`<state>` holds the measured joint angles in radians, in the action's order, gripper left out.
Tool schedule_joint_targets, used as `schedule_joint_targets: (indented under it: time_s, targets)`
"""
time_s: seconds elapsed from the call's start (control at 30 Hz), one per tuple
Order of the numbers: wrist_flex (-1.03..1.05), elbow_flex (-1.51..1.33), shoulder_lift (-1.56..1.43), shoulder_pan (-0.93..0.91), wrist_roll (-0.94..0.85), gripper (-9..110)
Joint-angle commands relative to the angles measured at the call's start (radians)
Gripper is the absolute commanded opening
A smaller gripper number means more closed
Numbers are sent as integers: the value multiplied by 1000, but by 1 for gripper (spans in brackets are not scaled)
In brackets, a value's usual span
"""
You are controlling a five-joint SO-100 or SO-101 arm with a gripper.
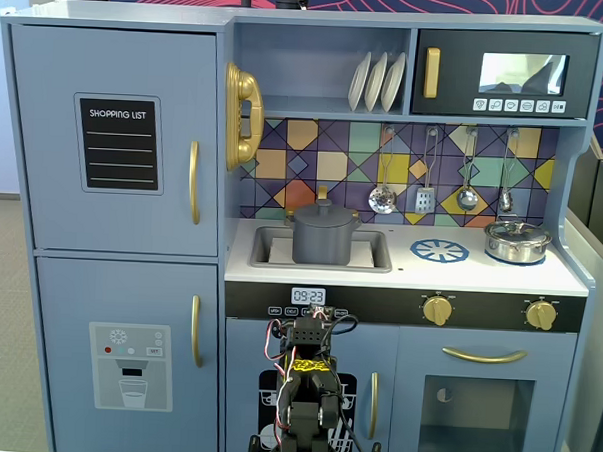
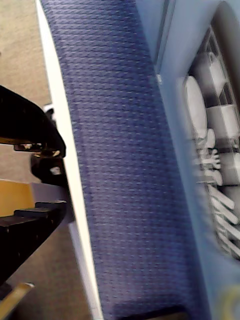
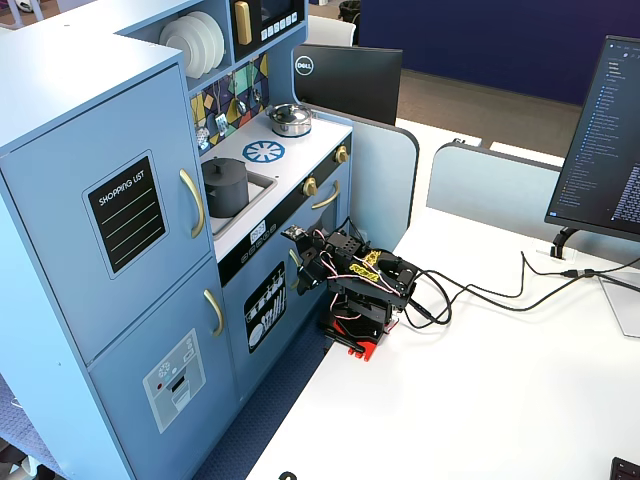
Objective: Pick up the lid from the counter and put it on the gray recipient
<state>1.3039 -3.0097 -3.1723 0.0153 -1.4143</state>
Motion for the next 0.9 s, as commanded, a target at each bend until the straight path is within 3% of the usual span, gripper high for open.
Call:
schedule_joint_targets:
  time_s: [0.0,0.1,0.87]
  targets:
    - [150,9,-6,8,-15,0]
    - [227,9,-6,9,-124,1]
    - [227,9,-6,-5,-118,4]
